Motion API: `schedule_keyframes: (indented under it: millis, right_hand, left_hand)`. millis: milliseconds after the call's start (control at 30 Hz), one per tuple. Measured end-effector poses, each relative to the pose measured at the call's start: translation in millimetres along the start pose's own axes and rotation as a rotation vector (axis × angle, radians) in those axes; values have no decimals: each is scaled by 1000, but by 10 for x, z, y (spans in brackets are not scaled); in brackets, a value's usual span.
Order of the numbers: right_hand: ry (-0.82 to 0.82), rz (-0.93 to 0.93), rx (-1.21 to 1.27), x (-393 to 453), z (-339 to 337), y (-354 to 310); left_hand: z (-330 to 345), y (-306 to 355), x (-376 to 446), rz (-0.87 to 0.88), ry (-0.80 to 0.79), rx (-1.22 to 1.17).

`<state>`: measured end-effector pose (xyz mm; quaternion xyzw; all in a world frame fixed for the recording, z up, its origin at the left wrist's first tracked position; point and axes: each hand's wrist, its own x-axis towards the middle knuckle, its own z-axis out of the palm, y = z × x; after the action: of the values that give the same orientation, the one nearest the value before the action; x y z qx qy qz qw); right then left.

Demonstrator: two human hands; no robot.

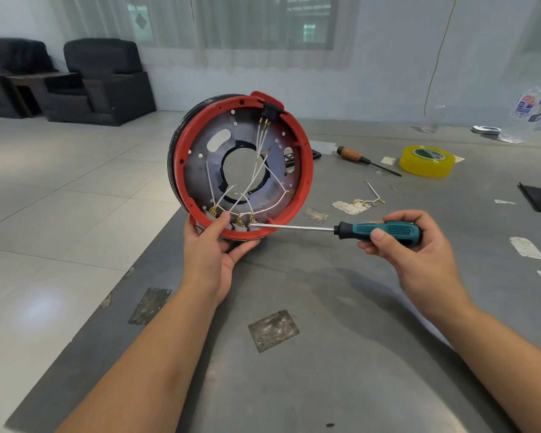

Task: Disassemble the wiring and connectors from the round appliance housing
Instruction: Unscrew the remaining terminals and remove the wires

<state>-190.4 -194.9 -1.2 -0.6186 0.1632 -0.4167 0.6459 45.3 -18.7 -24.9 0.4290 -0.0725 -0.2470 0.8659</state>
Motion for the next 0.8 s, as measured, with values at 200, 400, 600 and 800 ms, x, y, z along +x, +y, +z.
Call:
schedule_keyframes:
  millis: [200,400,600,800]
  right_hand:
    - [-15,-51,-83,8,-30,-68]
    - [-44,-69,-118,-8,-22,-96]
    - [-67,-104,-154,-2,-24,-102]
    - [-90,-100,-210,21,-85,-82]
  left_hand:
    - [-13,11,15,2,-16,35]
    - [-13,1,6,16,-39,74]
    - [-5,0,1,21,-34,89]
    - [1,-1,-3,24,-26,89]
